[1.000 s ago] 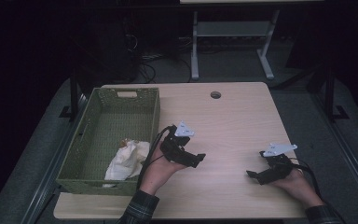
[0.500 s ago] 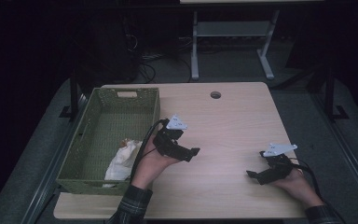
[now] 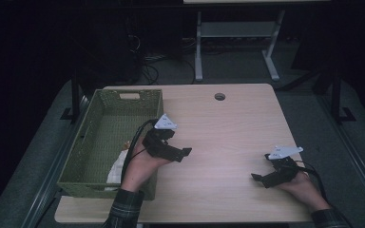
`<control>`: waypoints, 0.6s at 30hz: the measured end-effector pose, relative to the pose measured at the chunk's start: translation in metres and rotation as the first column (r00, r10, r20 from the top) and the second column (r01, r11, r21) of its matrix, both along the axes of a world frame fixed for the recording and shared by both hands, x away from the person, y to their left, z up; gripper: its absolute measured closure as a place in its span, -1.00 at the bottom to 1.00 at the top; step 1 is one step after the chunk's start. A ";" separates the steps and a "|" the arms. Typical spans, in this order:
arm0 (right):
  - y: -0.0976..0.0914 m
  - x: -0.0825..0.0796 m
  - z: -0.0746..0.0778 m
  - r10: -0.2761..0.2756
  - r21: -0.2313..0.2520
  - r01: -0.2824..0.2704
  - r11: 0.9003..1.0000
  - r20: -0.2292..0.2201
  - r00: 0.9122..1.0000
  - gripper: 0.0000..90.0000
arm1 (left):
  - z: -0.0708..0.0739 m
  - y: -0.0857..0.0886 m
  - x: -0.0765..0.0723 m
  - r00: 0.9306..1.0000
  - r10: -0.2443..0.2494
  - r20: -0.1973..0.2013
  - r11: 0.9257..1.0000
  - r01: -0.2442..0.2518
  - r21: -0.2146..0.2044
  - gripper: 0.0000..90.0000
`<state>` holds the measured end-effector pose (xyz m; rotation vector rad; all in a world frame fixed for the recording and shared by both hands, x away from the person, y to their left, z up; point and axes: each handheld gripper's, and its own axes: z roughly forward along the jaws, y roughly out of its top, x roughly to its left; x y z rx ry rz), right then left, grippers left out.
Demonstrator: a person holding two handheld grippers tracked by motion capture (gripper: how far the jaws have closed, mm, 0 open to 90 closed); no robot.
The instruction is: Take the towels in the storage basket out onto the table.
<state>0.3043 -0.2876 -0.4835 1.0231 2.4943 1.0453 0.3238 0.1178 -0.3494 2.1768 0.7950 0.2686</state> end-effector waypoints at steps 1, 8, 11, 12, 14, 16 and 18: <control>0.000 0.000 0.000 0.000 0.000 0.000 1.000 0.000 1.000 -0.98 | 0.000 0.002 0.000 1.000 0.003 -0.001 1.000 -0.003 0.002 -0.70; 0.000 0.000 0.000 0.000 0.000 0.000 1.000 0.000 1.000 -0.98 | 0.004 0.019 -0.001 0.999 0.032 0.005 0.999 -0.032 -0.003 -0.70; 0.000 0.000 0.000 0.000 0.000 0.000 1.000 0.000 1.000 -0.98 | 0.005 0.025 -0.002 0.999 0.041 0.007 0.999 -0.041 -0.001 -0.70; 0.000 0.000 0.000 0.000 0.000 0.000 1.000 0.000 1.000 -0.98 | 0.005 0.027 -0.002 0.999 0.047 0.008 0.999 -0.047 -0.003 -0.70; 0.000 0.000 0.000 0.000 0.000 0.000 1.000 0.000 1.000 -0.98 | 0.006 0.031 -0.002 0.999 0.053 0.010 0.999 -0.053 0.002 -0.70; 0.000 0.000 0.000 0.000 0.000 0.000 1.000 0.000 1.000 -0.98 | 0.007 0.034 -0.003 0.998 0.058 0.012 0.998 -0.058 -0.002 -0.70; 0.000 0.000 0.000 0.000 0.000 0.000 1.000 0.000 1.000 -0.98 | 0.008 0.040 -0.004 0.998 0.067 0.013 0.998 -0.067 -0.005 -0.70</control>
